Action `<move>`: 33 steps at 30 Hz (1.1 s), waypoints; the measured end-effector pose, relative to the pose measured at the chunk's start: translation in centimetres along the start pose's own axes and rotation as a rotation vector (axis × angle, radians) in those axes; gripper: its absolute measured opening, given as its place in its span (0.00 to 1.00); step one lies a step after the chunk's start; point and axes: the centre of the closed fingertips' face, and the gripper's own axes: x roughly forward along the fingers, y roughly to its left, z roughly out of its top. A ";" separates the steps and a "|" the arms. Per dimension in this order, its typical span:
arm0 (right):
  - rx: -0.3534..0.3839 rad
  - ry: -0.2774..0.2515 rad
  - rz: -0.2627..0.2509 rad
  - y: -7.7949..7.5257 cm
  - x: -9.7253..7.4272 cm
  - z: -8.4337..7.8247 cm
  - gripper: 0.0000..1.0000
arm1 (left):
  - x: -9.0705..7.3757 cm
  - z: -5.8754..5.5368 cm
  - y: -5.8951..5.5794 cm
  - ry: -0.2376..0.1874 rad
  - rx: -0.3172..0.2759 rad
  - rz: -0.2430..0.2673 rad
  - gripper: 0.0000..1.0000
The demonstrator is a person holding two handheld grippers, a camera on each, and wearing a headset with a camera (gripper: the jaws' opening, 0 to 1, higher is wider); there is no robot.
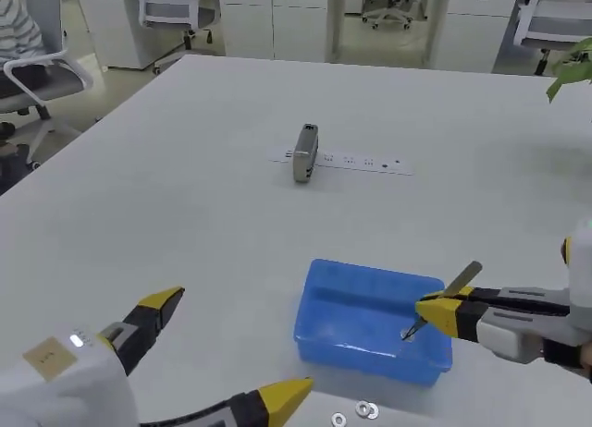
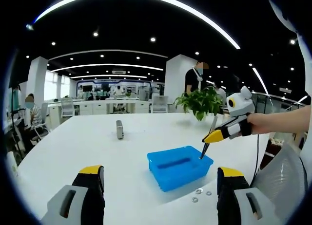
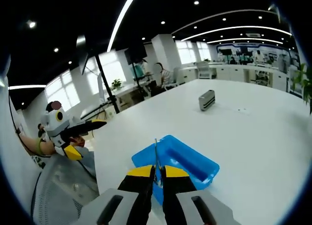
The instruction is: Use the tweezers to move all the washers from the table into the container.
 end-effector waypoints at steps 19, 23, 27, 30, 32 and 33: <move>0.012 0.087 -0.115 -4.5 1.8 -2.0 0.03 | 0.0 -0.5 0.1 0.024 -0.002 -0.001 0.99; 0.007 0.112 -0.122 -5.0 2.4 -2.5 0.03 | 0.1 -0.8 0.1 0.039 0.006 -0.003 0.99; -0.007 0.135 -0.123 -5.4 3.0 -3.1 0.03 | 0.2 -0.9 0.0 0.046 0.013 -0.006 0.99; -0.024 0.156 -0.126 -5.6 3.3 -3.5 0.03 | 0.2 -0.9 0.0 0.047 0.015 -0.005 0.99; -0.042 0.166 -0.131 -5.7 3.4 -3.6 0.03 | 0.2 -1.0 0.0 0.051 0.013 -0.005 0.99; -0.046 0.168 -0.132 -5.7 3.4 -3.6 0.03 | 0.2 -1.0 0.0 0.051 0.015 -0.003 0.99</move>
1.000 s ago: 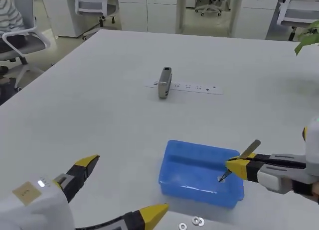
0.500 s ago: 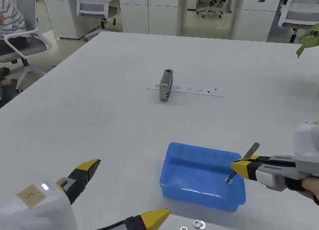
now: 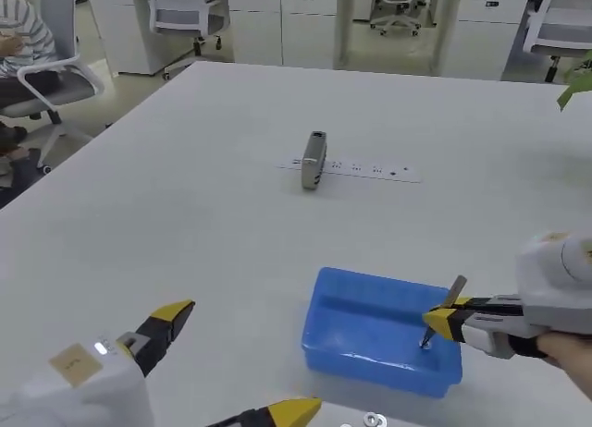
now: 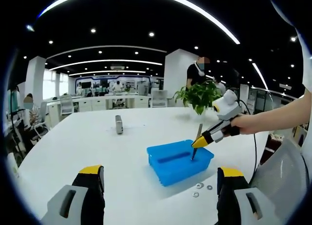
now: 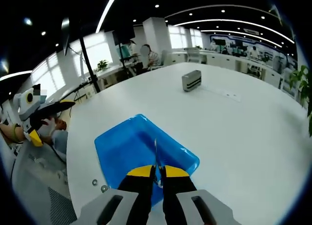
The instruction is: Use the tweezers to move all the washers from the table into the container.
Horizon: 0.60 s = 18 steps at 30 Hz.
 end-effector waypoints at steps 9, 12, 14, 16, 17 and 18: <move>-0.015 0.007 -0.004 0.3 0.1 -0.1 0.04 | 0.0 -0.1 0.1 0.004 -0.004 0.003 0.99; -0.020 0.005 -0.005 0.4 0.1 0.0 0.04 | 0.0 -0.2 0.2 0.006 -0.003 0.005 0.99; -0.021 0.006 -0.004 0.4 0.1 -0.1 0.04 | 0.0 -0.2 0.2 0.008 -0.005 0.005 0.99; -0.021 0.003 -0.007 0.4 0.0 0.0 0.04 | 0.0 -0.3 0.2 0.010 -0.008 0.002 0.99; -0.020 -0.005 -0.006 0.5 -0.2 0.1 0.04 | 0.0 -0.3 0.1 0.012 -0.010 -0.002 0.99; -0.018 -0.011 -0.004 0.6 -0.3 0.3 0.04 | 0.0 -0.3 0.1 0.012 -0.010 -0.004 0.99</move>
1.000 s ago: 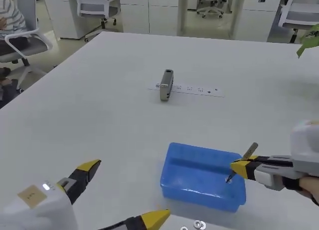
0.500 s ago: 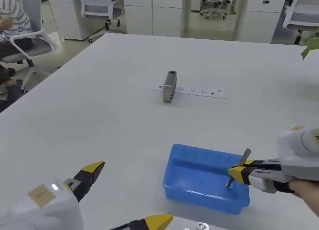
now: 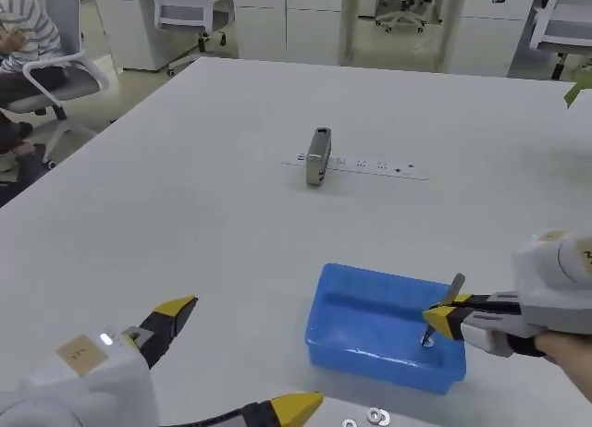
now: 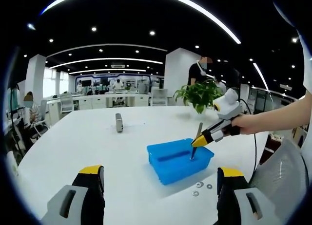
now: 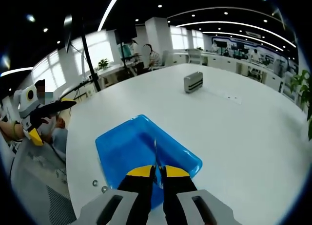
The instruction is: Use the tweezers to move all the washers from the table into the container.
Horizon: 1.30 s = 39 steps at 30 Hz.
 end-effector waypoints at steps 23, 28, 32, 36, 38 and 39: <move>0.011 -0.158 0.092 5.9 -4.2 3.3 0.04 | 0.0 -0.2 -0.3 0.013 0.007 -0.011 0.99; 0.044 -0.151 0.122 7.1 -4.3 2.7 0.04 | 0.0 -0.2 -0.3 0.012 0.007 -0.011 0.99; 0.081 -0.129 0.140 7.7 -3.9 1.5 0.04 | 0.0 -0.1 -0.3 0.009 0.009 -0.011 0.99; 0.113 -0.108 0.150 8.2 -3.5 0.2 0.04 | 0.0 -0.2 -0.3 0.010 0.008 -0.009 0.99; 0.129 -0.105 0.156 8.5 -3.3 -0.3 0.04 | 0.0 -0.2 -0.3 0.011 0.008 -0.009 0.99; 0.140 -0.102 0.161 8.5 -3.2 -0.6 0.04 | 0.0 -0.2 -0.3 0.012 0.007 -0.010 0.99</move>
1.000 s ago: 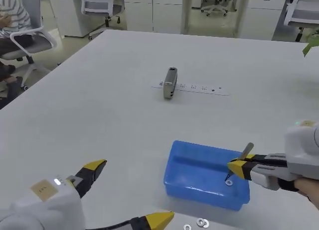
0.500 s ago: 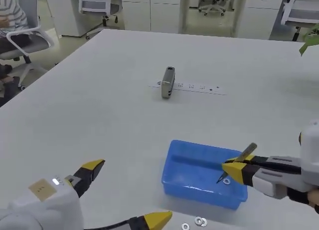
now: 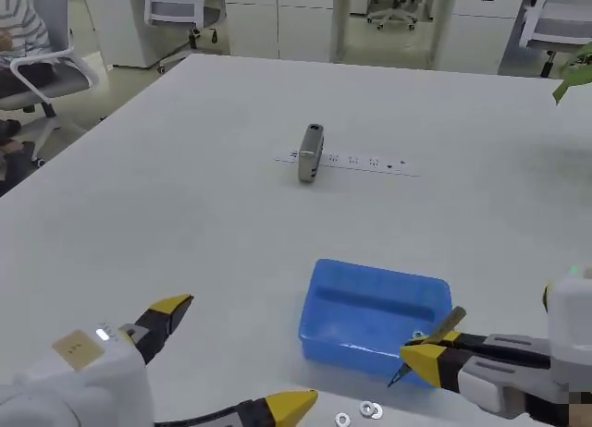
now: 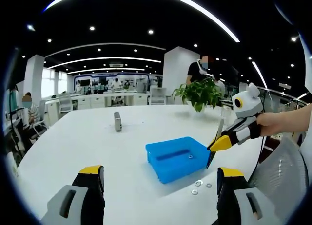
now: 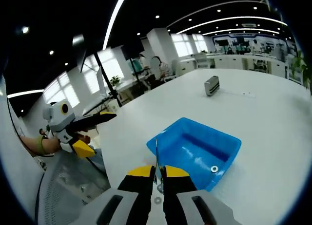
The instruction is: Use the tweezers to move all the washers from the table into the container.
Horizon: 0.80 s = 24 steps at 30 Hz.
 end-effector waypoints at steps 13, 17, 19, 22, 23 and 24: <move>0.065 0.069 0.004 -0.2 0.9 -3.4 0.04 | 0.0 0.0 -0.1 0.003 0.005 -0.006 0.99; 0.075 0.088 0.007 0.0 1.1 -4.2 0.04 | 0.1 -0.1 -0.1 0.009 0.005 -0.006 0.99; 0.074 0.099 0.010 0.2 1.2 -4.5 0.04 | 0.1 -0.2 -0.1 0.012 0.008 -0.006 0.99; 0.077 0.101 0.010 0.3 1.3 -4.6 0.04 | 0.1 -0.2 -0.1 0.015 0.009 -0.008 0.99; 0.079 0.096 0.011 0.3 1.3 -4.5 0.04 | 0.1 -0.2 -0.2 0.016 0.010 -0.008 0.99; 0.080 0.097 0.012 0.4 1.3 -4.5 0.04 | 0.1 -0.3 -0.2 0.017 0.011 -0.009 0.99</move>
